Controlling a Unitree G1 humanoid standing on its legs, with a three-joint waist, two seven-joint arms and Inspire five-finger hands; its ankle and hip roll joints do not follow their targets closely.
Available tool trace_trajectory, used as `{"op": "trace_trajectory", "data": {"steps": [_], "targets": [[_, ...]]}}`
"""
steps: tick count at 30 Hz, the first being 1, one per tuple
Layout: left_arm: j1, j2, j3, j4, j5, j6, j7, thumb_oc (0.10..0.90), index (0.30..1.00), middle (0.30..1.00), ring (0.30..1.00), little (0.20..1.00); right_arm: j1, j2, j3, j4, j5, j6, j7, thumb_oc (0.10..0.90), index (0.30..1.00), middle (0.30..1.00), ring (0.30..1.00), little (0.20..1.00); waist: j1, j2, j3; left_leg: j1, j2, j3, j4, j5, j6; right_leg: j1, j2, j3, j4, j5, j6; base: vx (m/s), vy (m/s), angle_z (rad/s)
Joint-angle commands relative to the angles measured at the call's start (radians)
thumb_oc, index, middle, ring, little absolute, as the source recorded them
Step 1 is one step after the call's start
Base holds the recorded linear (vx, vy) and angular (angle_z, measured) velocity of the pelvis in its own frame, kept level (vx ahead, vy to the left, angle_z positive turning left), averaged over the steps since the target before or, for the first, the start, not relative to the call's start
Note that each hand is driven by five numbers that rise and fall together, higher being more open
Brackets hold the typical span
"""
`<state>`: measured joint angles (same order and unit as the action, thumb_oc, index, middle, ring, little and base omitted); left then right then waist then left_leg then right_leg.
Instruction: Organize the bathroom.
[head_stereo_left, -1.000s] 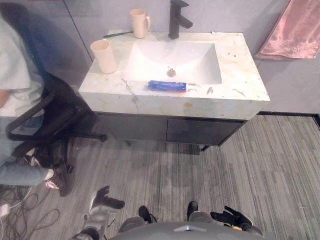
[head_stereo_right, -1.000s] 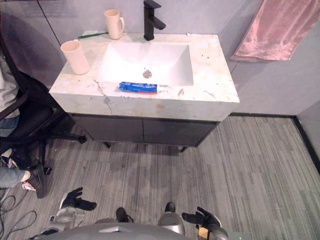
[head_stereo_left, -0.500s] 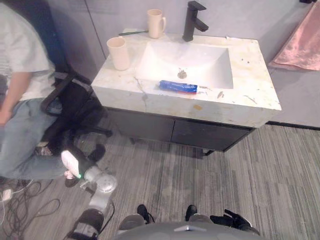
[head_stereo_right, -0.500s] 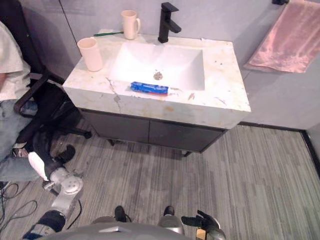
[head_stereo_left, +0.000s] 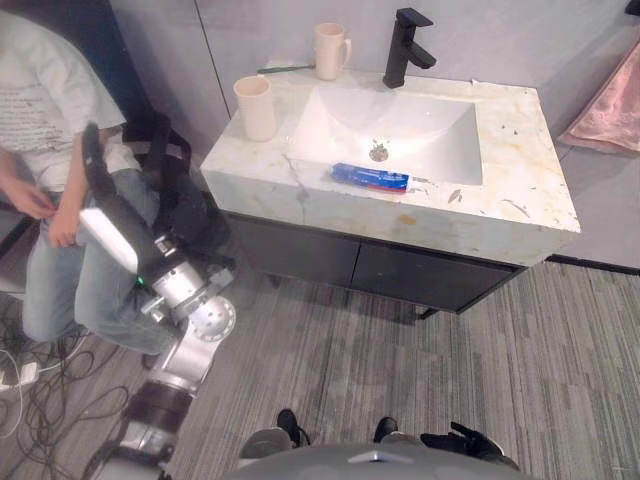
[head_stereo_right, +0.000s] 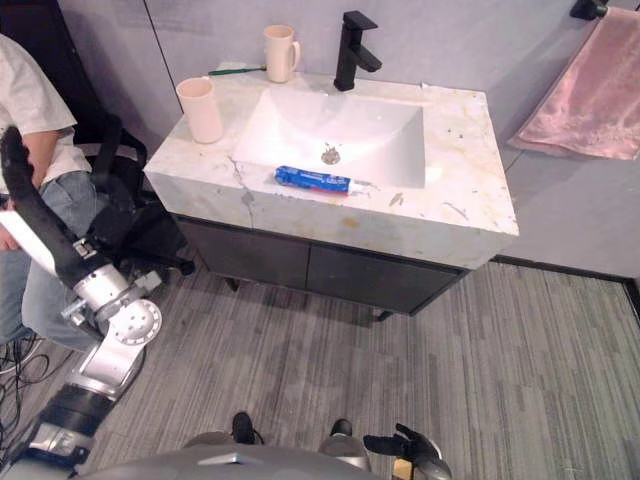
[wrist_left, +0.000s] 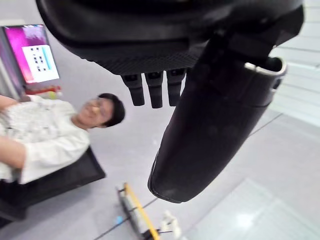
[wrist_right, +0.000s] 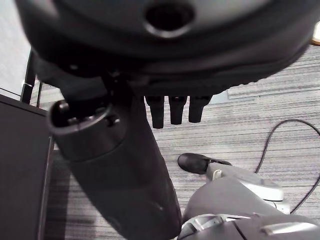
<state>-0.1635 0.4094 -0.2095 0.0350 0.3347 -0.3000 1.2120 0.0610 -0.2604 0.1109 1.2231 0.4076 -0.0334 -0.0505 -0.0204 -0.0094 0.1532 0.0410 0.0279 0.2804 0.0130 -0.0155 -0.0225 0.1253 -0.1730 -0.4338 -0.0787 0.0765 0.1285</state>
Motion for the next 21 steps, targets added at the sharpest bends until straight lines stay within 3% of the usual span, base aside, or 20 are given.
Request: {"op": "trace_trajectory", "data": {"steps": [1,5,8,11,15,18,21], "targets": [[-0.119,0.058,-0.031,-0.093,0.143,-0.010,-0.035,0.800,0.900,0.900,0.900,0.900,-0.018,-0.013,0.013,0.050,0.011,-0.023,-0.005,0.800,0.900,0.900,0.900,0.900,-0.007,0.000,-0.039,-0.031,-0.040,0.047,0.083,-0.048,-0.002,-0.066,0.068,-0.006,0.068,-0.088,-0.016,0.00,0.000,0.00],[-0.165,0.088,-0.081,-0.169,0.170,0.075,-0.177,0.800,0.900,0.900,0.900,0.900,-0.032,-0.010,0.019,0.057,0.011,-0.014,-0.009,0.800,0.900,0.900,0.900,0.900,-0.014,0.007,-0.042,-0.025,-0.041,0.054,0.082,-0.052,0.000,-0.062,0.074,-0.002,0.064,-0.089,-0.014,0.00,0.000,0.00],[-0.185,0.109,-0.104,-0.190,0.192,0.100,-0.222,0.800,0.900,0.900,0.900,0.900,-0.037,-0.008,0.022,0.058,0.008,-0.011,-0.012,0.800,0.900,0.900,0.900,0.900,-0.018,0.009,-0.042,-0.022,-0.042,0.057,0.081,-0.053,0.001,-0.063,0.074,-0.002,0.063,-0.088,-0.012,0.00,0.000,0.00],[-0.236,0.165,-0.163,-0.252,0.229,0.182,-0.395,0.800,0.900,0.900,0.900,0.900,-0.044,-0.005,0.029,0.060,-0.007,-0.005,-0.018,0.800,0.900,0.900,0.900,0.900,-0.030,0.021,-0.043,-0.016,-0.046,0.068,0.077,-0.055,0.003,-0.066,0.076,0.002,0.063,-0.086,-0.006,0.00,0.000,0.00],[-0.249,0.183,-0.179,-0.264,0.251,0.198,-0.415,0.800,0.900,0.900,0.900,0.900,-0.046,-0.006,0.030,0.062,-0.009,-0.006,-0.016,0.800,0.900,0.900,0.900,0.900,-0.033,0.024,-0.044,-0.014,-0.047,0.070,0.076,-0.055,0.004,-0.066,0.076,0.002,0.062,-0.086,-0.004,0.00,0.000,0.00],[-0.344,0.247,-0.271,-0.287,0.182,0.247,-0.614,0.800,0.900,0.900,0.900,0.900,-0.056,-0.003,0.034,0.069,-0.005,-0.003,-0.001,0.800,0.900,0.900,0.900,0.900,-0.054,0.039,-0.046,0.001,-0.052,0.088,0.064,-0.057,0.010,-0.072,0.076,0.004,0.067,-0.086,0.004,0.00,0.000,0.00],[-0.410,0.294,-0.319,-0.296,0.176,0.275,-0.675,0.800,0.900,0.900,0.900,0.900,-0.056,-0.005,0.035,0.068,-0.006,-0.009,0.008,0.800,0.900,0.900,0.900,0.900,-0.072,0.046,-0.050,0.009,-0.055,0.099,0.059,-0.057,0.012,-0.074,0.076,0.008,0.068,-0.085,0.008,0.02,0.001,-0.10]]}}
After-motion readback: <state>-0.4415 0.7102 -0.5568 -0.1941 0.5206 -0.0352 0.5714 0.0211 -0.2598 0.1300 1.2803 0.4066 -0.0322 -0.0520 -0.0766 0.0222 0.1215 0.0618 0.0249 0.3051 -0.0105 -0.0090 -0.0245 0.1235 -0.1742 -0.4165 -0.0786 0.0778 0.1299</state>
